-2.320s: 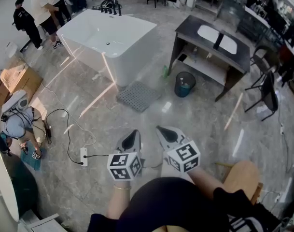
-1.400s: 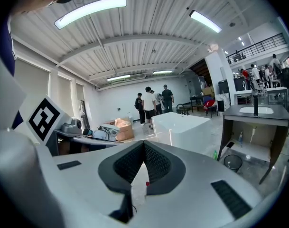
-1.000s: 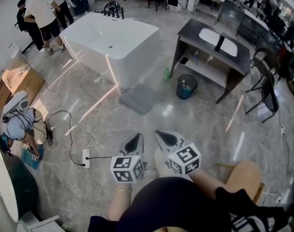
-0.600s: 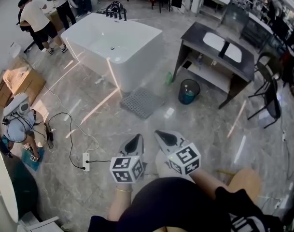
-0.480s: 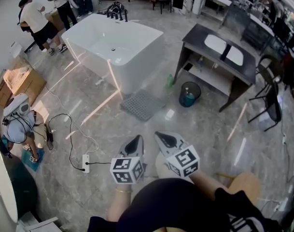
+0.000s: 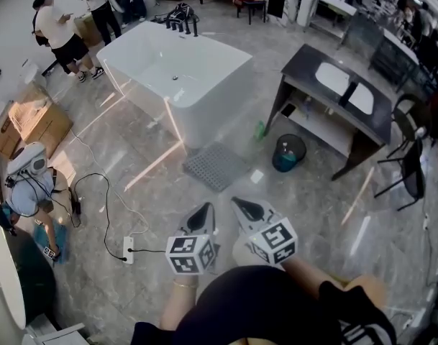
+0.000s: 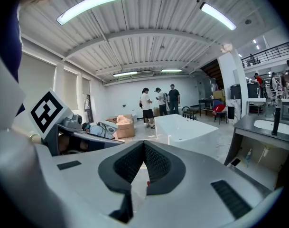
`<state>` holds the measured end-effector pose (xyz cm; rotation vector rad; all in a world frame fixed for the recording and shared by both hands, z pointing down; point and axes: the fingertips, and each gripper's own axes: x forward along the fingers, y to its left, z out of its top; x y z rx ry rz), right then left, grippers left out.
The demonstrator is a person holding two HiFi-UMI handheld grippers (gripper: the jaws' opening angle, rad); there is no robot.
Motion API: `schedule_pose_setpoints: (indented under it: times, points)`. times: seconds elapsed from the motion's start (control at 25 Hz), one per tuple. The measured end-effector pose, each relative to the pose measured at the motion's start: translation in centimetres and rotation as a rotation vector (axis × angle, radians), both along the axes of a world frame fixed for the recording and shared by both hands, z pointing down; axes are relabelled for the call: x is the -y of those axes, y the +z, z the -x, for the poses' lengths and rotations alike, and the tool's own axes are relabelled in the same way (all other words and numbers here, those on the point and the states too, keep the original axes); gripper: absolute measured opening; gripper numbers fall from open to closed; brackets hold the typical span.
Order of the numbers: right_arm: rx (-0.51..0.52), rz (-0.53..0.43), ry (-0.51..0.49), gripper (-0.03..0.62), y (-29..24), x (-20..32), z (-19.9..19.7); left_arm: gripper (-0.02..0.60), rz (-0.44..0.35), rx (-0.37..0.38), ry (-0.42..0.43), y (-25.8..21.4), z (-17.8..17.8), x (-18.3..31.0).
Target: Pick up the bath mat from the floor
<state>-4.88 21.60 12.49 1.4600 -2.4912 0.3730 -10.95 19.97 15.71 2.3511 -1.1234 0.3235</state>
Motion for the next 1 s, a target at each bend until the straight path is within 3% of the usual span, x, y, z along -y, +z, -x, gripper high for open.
schedule_pose_setpoints:
  times: [0.4,1.0]
  points:
    - [0.019,0.03,-0.056,0.011,0.0,6.5,-4.3,-0.002,0.009,-0.012,-0.081,-0.3,-3.8,6.3]
    - [0.048,0.035,-0.13,0.011,0.9,12.5,-10.5,-0.002,0.023,0.012,-0.146,1.1,-9.6,11.8]
